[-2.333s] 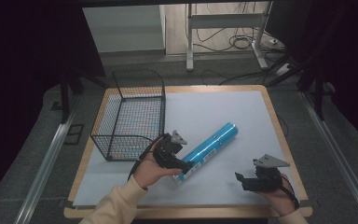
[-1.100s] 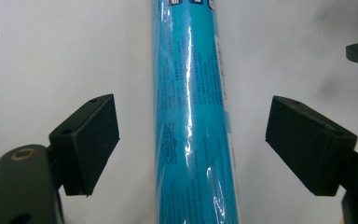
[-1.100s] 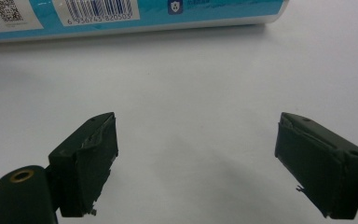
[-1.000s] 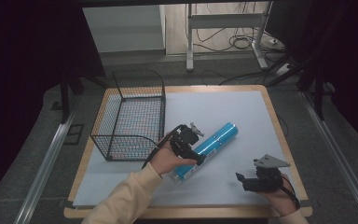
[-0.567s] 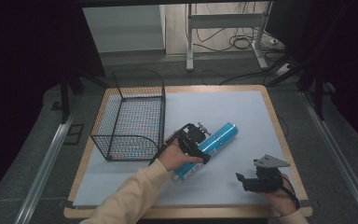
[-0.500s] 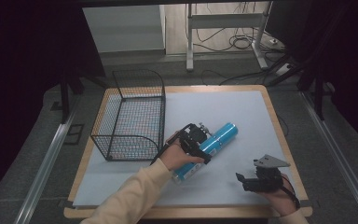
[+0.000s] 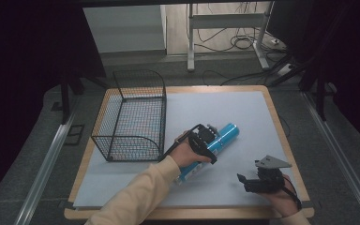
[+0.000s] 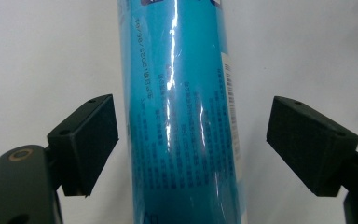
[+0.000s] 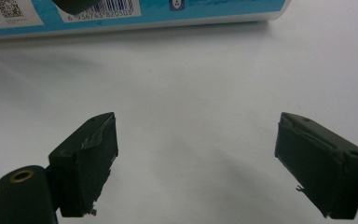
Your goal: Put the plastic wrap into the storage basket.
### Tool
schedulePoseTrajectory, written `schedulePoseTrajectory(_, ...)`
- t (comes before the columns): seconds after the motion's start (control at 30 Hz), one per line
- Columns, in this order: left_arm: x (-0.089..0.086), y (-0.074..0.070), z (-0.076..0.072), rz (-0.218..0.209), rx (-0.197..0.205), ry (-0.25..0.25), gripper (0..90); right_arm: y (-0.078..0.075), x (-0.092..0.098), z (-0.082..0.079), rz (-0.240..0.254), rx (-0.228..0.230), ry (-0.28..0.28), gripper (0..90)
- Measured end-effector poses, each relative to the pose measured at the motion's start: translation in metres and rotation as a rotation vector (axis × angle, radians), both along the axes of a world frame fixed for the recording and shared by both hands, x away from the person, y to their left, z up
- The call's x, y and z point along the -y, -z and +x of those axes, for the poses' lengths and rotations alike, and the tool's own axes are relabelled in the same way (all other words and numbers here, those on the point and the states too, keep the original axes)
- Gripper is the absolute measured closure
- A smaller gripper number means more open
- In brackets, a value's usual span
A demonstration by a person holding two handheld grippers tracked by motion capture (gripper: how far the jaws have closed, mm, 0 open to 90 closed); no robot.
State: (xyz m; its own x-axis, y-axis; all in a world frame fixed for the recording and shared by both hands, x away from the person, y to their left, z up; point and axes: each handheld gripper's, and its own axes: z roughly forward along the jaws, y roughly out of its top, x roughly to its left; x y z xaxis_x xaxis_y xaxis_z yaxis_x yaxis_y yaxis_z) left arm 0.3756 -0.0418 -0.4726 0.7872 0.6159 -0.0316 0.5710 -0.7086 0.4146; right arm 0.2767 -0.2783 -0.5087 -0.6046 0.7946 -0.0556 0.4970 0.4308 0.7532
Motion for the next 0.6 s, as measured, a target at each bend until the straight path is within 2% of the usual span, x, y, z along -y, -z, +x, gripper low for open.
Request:
schedulePoseTrajectory(0.17,0.005,0.007,0.006,0.017,-0.027,0.004,16.6,0.0,0.0,0.0,-0.003,-0.002,-0.002,13.5)
schedulePoseTrajectory(0.2,0.007,0.01,0.008,0.033,-0.038,0.007,17.2,0.0,0.0,0.0,-0.002,-0.002,-0.002,13.5)
schedulePoseTrajectory(0.33,0.008,0.015,0.011,0.041,-0.048,-0.006,22.0,0.0,0.0,0.0,0.0,-0.001,0.0,13.5)
schedulePoseTrajectory(0.43,0.01,0.019,0.015,0.068,-0.066,-0.01,23.4,0.0,0.0,0.0,0.001,-0.002,-0.001,13.5)
schedulePoseTrajectory(0.6,0.012,0.021,0.015,0.092,-0.063,-0.012,29.9,0.0,0.001,0.0,0.001,-0.004,0.003,13.6)
